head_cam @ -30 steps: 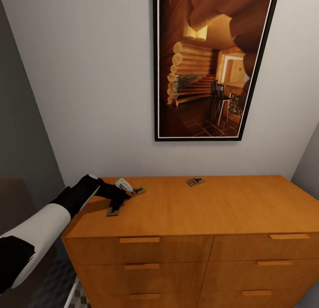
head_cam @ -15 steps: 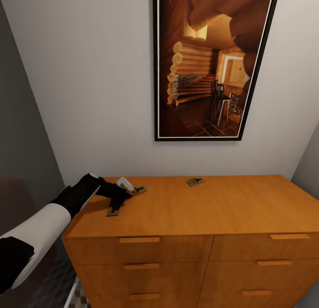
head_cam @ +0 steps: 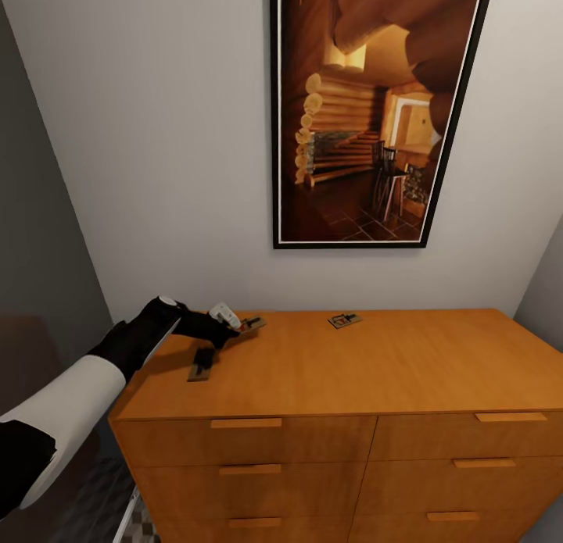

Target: Take the four mousetraps from the cabinet in the bathroom and place them on the bathroom floor. Make sure all four end up on the same floor surface, and ensure that at least two of them are either under or directly next to the same bathroom sink.

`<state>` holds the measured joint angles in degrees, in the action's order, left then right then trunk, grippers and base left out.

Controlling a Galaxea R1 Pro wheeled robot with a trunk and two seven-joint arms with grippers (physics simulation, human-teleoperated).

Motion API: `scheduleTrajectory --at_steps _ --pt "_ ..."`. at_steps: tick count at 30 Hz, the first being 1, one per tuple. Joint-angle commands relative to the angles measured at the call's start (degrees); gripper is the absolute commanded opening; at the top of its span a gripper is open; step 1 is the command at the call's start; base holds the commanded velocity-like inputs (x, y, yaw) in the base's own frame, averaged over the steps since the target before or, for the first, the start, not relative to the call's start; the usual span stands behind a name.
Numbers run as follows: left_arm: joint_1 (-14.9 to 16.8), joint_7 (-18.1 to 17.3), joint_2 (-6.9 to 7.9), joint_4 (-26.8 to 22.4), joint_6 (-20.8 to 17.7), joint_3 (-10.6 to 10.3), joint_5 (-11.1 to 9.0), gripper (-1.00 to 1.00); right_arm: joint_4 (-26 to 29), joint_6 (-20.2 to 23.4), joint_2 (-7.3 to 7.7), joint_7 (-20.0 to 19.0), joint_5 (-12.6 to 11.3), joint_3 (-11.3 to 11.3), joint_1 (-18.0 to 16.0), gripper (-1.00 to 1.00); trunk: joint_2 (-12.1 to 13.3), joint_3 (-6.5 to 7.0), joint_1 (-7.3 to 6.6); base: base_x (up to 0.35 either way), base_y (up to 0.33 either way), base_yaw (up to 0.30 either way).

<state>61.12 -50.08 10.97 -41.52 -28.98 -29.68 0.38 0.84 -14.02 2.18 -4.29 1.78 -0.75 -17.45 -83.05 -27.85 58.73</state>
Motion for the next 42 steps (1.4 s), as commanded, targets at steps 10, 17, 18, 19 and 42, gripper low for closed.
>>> scheduleTrajectory --at_steps 10,17,18,19,42 --pt "0.05 -0.03 0.1 -1.47 -0.87 -0.34 0.24 -1.0 -0.05 -0.22 0.09 -0.11 0.15 -0.01 -0.03 -1.0 -0.03 -0.06 0.0 0.0 0.0 0.0" --pt "0.05 -0.02 0.1 -1.31 -0.9 -0.42 0.24 -1.0 -0.05 -0.22 0.1 -0.11 0.15 0.04 -0.02 -1.0 -0.03 -0.06 0.0 -0.13 0.0 0.0" --pt "0.05 -0.02 0.1 -1.3 -0.9 -0.44 0.24 -1.0 -0.05 -0.22 0.11 -0.11 0.15 0.01 -0.03 -1.0 -0.03 -0.06 0.0 -0.287 0.0 0.0" --pt "0.05 -0.02 0.1 -1.29 -0.9 -0.45 0.24 -1.0 -0.05 -0.22 0.11 -0.11 0.15 0.03 -0.02 -1.0 -0.03 -0.06 0.0 -0.304 0.0 0.0" --pt "0.05 0.15 0.09 -1.2 -0.81 -0.47 0.16 -1.0 -0.05 -0.22 0.34 -0.11 0.15 0.05 -0.04 -1.0 -0.03 -0.06 0.0 -0.329 -0.067 0.0"
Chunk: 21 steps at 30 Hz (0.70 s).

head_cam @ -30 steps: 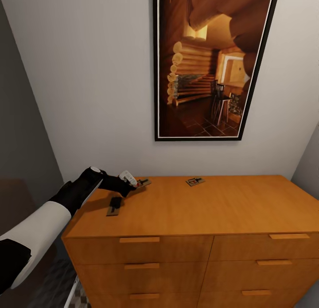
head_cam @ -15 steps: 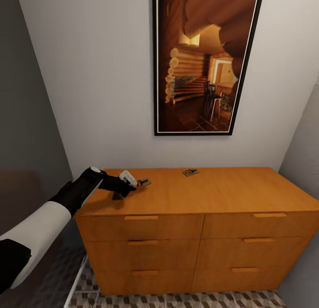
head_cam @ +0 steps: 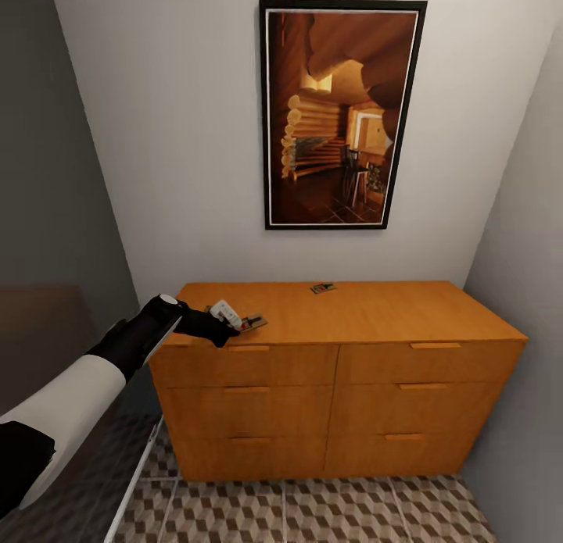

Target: Take the four mousetraps from the cabinet in the bathroom and place them on the bathroom floor. Make sure all four end up on the same floor surface, and ensure that at least two of them are either under or directly next to the same bathroom sink.

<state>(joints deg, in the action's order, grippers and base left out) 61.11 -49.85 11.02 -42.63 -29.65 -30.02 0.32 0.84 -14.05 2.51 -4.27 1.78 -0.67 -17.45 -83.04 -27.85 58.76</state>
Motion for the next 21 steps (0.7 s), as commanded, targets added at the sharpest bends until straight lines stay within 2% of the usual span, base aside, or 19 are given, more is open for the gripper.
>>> scheduleTrajectory --at_steps 1,21 --pt "0.06 -0.07 0.05 -0.08 -0.15 -0.13 0.21 -1.0 -0.05 -0.19 0.03 -0.12 0.15 -0.03 -0.04 -1.0 -0.04 -0.06 -0.04 -0.326 -0.136 0.0" --pt "0.06 -0.06 0.06 0.8 -0.14 -0.14 0.21 -1.0 -0.05 -0.19 0.04 -0.12 0.15 -0.03 -0.04 -1.0 -0.04 -0.06 -0.04 -0.324 -0.141 0.0"
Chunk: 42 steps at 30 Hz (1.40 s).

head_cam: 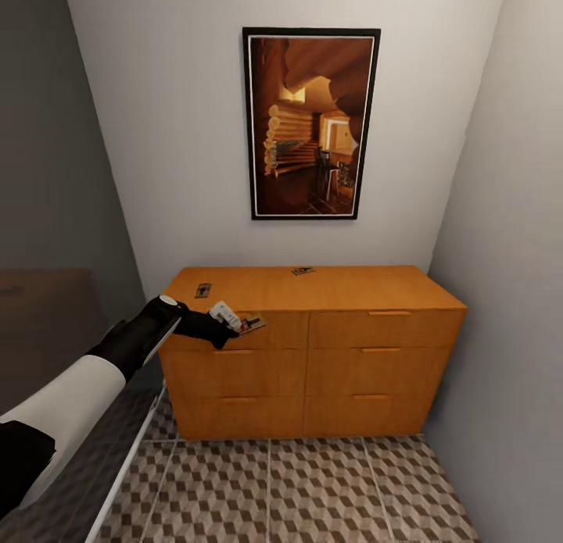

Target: Take the four mousetraps from the cabinet in the bathroom and place them on the bathroom floor. Make sure all four end up on the same floor surface, and ensure that at least two of them are either under or directly next to the same bathroom sink.

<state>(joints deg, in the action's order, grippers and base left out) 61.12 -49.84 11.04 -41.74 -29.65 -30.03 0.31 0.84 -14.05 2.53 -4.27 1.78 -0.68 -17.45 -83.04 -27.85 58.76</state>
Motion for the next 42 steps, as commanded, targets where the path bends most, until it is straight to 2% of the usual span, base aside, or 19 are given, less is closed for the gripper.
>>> scheduleTrajectory --at_steps 1,18,22,25,28,29,30,31,32,34,36,39,42 --pt "0.05 -0.08 0.04 -0.09 -0.15 -0.14 0.21 -1.0 -0.05 -0.19 0.02 -0.12 0.15 -0.04 -0.04 -1.0 -0.04 -0.06 -0.04 -0.324 -0.142 0.0" --pt "0.05 -0.02 -0.12 1.71 -0.02 -0.2 0.21 -1.0 -0.05 -0.19 0.02 -0.12 0.15 -0.03 -0.04 -1.0 -0.04 -0.06 -0.04 -0.32 -0.137 0.0" --pt "0.05 -0.1 -0.11 3.83 0.24 -0.2 0.21 -1.0 -0.05 -0.19 0.02 -0.07 0.15 -0.03 -0.02 -1.0 -0.04 -0.06 -0.04 -0.199 -0.093 0.0" --pt "-0.14 -0.11 0.07 7.52 1.64 -0.2 0.23 -1.0 -0.03 -0.22 0.02 -0.05 0.15 -0.04 -0.03 -1.0 -0.04 -0.06 -0.04 -0.033 -0.016 0.0" --pt "-0.32 -0.03 0.11 12.66 8.36 -0.2 0.15 -1.0 0.02 -0.26 0.02 -0.05 0.15 -0.03 -0.04 -1.0 -0.04 -0.06 -0.04 -0.01 -0.005 0.0" --pt "-0.35 -0.01 0.08 15.75 11.83 -0.2 0.09 -1.0 0.03 -0.3 0.0 -0.04 0.15 -0.03 -0.02 -1.0 -0.04 -0.06 -0.04 -0.003 -0.002 0.0" --pt "-0.36 0.0 0.03 17.93 13.56 -0.19 0.07 -1.0 0.03 -0.33 -0.03 -0.04 0.15 -0.03 -0.03 -1.0 -0.04 -0.06 -0.04 -0.002 -0.001 0.0" --pt "-0.37 0.0 0.02 19.01 14.23 -0.19 0.07 -1.0 0.05 -0.33 -0.03 -0.04 0.15 -0.03 -0.03 -1.0 -0.04 -0.06 -0.04 -0.002 -0.001 0.0" --pt "-0.38 0.01 -0.02 23.19 16.3 -0.14 0.05 -1.0 0.1 -0.47 -0.06 -0.04 0.15 -0.03 -0.03 -1.0 -0.04 -0.06 -0.04 0.0 0.0 0.0" --pt "-0.38 0.01 -0.04 26.22 18.2 -0.13 0.0 -1.0 0.14 -0.6 -0.06 -0.05 0.15 -0.03 -0.04 -1.0 -0.04 -0.06 -0.04 0.0 0.0 0.0" --pt "-0.38 0.01 -0.04 30.45 22.01 -0.12 -0.05 -1.0 0.19 -1.21 -0.07 -0.09 0.15 -0.03 -0.04 -1.0 -0.04 -0.06 -0.04 0.0 0.0 0.0" --pt "-0.67 0.01 -0.05 37.52 26.4 -0.11 -0.15 -1.0 0.26 -4.06 -0.07 -0.12 0.13 -0.03 -0.04 -1.0 -0.04 -0.06 -0.04 0.0 0.0 0.0" --pt "-0.95 0.03 0.03 40.99 27.41 -0.07 -0.17 -1.0 0.29 -6.05 -0.12 -0.2 0.09 -0.03 -0.03 -1.0 -0.04 -0.06 -0.04 0.0 0.0 0.0"
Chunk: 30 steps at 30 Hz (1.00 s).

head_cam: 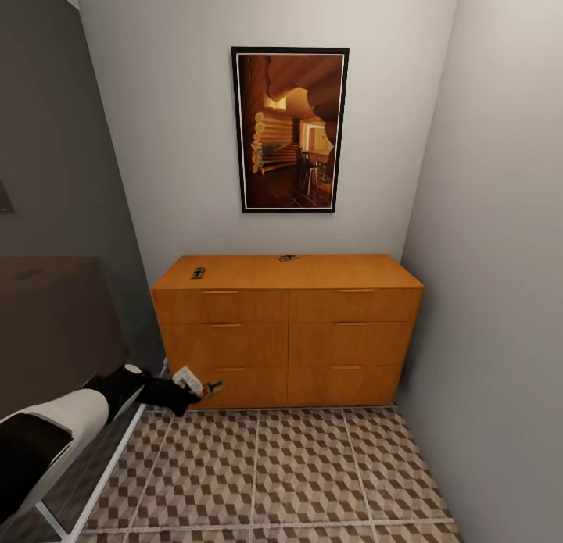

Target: Take the four mousetraps from the cabinet in the bathroom and place them on the bathroom floor. Make sure all four end up on the same floor surface, and ensure that at least two of them are either under or directly next to the same bathroom sink.

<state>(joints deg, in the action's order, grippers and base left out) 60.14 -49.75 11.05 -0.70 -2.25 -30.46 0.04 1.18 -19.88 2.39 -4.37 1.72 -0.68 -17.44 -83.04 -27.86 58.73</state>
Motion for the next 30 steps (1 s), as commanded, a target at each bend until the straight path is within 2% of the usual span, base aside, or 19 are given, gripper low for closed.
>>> scheduleTrajectory --at_steps 1,2,4,7,8,12,15,20,24,29,30 --pt "-0.33 0.03 0.11 1.08 0.36 0.37 0.11 -1.0 -0.03 -0.77 -0.03 -0.14 0.14 -0.02 -0.04 -1.0 -0.03 -0.06 0.0 0.0 0.0 0.0" --pt "-0.57 0.15 0.18 1.61 0.62 0.37 0.1 -1.0 -0.02 -1.02 -0.04 -0.15 0.13 -0.02 -0.04 -1.0 -0.03 -0.06 0.0 0.0 0.0 0.0" --pt "-2.78 3.08 0.45 3.91 4.67 0.39 0.08 -1.0 0.05 -2.2 -0.16 -0.19 0.2 -0.02 -0.04 -1.0 -0.03 -0.06 0.0 0.0 0.0 0.0" --pt "-6.08 10.76 0.47 4.72 10.76 0.38 -0.06 -1.0 0.13 -2.8 -0.18 -0.09 0.32 0.02 -0.05 -1.0 -0.03 -0.06 0.0 0.0 0.0 0.0" --pt "-7.18 13.31 0.47 4.82 11.72 0.37 -0.09 -1.0 0.23 -2.91 -0.16 -0.07 0.34 0.05 -0.05 -1.0 -0.03 -0.06 0.0 0.0 0.0 0.0" --pt "-10.01 18.06 0.56 4.97 13.29 0.39 -0.12 -1.0 2.38 -3.53 -0.08 0.0 0.38 0.1 -0.04 -1.0 -0.03 -0.06 0.0 0.0 0.0 0.0" --pt "-11.27 19.03 0.72 5.04 14.07 0.4 -0.19 -1.0 4.69 -3.69 -0.04 -0.01 0.44 0.07 -0.03 -1.0 -0.03 -0.06 0.0 0.0 0.0 0.0" --pt "-13.4 19.54 0.74 5.09 17.43 0.47 -0.37 -1.0 9.42 -3.61 0.06 0.08 0.56 0.06 -0.04 -1.0 -0.03 -0.06 0.0 0.0 0.0 0.0" --pt "-14.47 19.61 0.65 5.07 18.02 0.48 -0.56 -1.0 12.66 -3.26 0.42 0.27 0.63 0.06 -0.05 -1.0 -0.03 -0.06 0.0 0.0 0.0 0.0" --pt "-16.16 20.07 0.57 5.08 18.47 0.55 -2.93 -1.0 17.41 -0.74 1.03 0.51 0.65 0.06 -0.03 -1.0 -0.03 -0.06 0.0 0.0 0.0 0.0" --pt "-16.69 21.38 0.56 5.09 18.97 0.56 -4.23 -1.0 18.72 0.84 1.1 0.57 0.65 0.06 0.0 -1.0 -0.03 -0.06 0.0 0.0 0.0 0.0"
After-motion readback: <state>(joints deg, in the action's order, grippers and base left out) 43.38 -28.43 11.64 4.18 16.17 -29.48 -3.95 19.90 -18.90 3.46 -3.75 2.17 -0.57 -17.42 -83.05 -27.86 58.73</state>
